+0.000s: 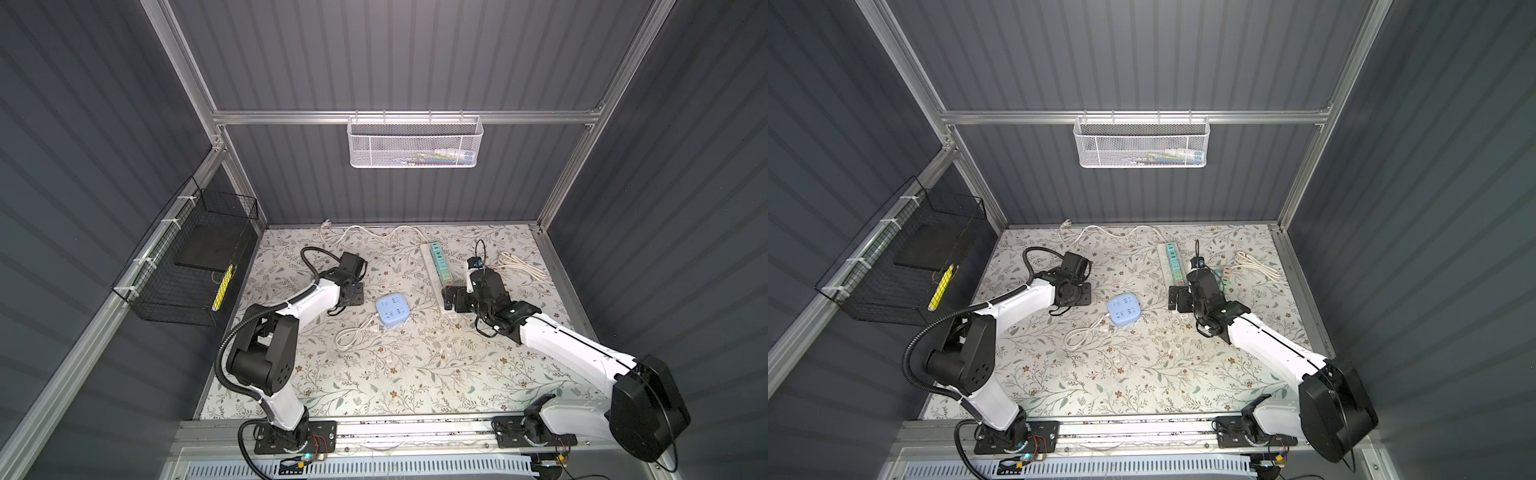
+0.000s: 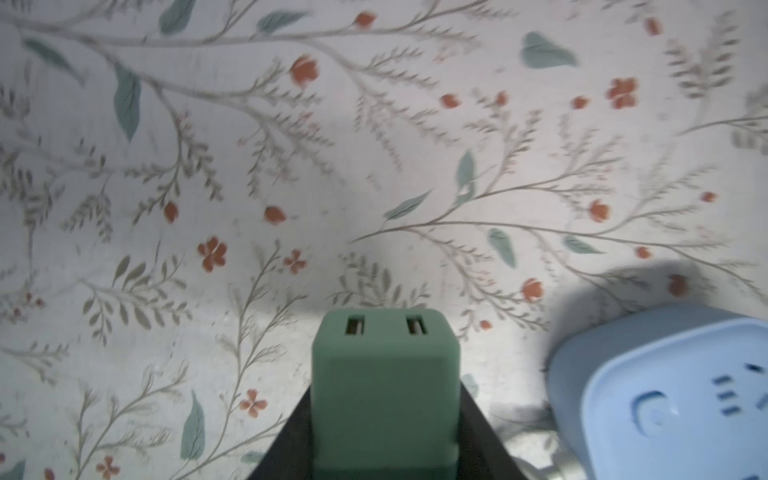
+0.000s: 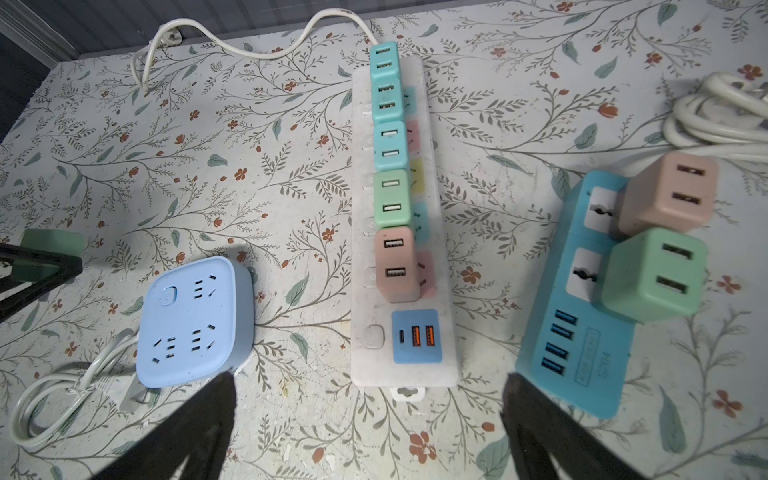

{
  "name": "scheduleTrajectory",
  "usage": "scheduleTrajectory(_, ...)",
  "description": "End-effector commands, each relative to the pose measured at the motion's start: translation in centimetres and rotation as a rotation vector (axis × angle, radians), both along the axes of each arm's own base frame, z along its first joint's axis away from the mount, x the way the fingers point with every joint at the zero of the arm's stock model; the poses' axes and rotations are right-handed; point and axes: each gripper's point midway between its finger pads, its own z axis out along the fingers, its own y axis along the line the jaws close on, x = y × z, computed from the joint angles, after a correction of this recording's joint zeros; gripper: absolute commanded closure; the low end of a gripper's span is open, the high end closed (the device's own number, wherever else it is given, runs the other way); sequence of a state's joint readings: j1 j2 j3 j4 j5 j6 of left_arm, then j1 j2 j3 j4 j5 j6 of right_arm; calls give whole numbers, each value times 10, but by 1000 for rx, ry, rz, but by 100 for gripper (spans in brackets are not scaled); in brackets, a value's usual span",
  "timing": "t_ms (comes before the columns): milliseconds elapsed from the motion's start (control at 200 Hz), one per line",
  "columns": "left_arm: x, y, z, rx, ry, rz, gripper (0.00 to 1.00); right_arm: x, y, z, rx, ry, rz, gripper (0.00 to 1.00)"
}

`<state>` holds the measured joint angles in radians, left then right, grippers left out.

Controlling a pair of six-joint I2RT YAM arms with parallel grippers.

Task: Insert the plug
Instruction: 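Carry the mint-green adapter toward the right gripper while the right reaches to take it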

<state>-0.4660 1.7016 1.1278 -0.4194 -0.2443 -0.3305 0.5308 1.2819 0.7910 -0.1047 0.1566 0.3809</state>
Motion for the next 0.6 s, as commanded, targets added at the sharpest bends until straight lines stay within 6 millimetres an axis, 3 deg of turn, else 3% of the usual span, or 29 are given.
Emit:
scheduleTrajectory(0, 5, -41, 28, 33, -162, -206, 74, -3, 2, -1, 0, 8, 12, 1)
scheduleTrajectory(135, -12, -100, 65, -51, -379, -423, 75, -7, 8, 7, 33, -3, 52, 5)
scheduleTrajectory(215, -24, -119, 84, -120, -506, -510, 78, -7, 8, 8, 44, -16, 61, 7)
scheduleTrajectory(355, -44, -140, 102, -147, -634, -604, 73, -16, 11, 6, 75, 50, 124, 14)
scheduleTrajectory(475, -58, -156, 111, -196, -691, -659, 75, -26, 20, 20, 150, 56, 191, 22)
scheduleTrajectory(595, -63, -173, 112, -230, -702, -713, 75, -33, 33, 38, 212, 69, 261, 38)
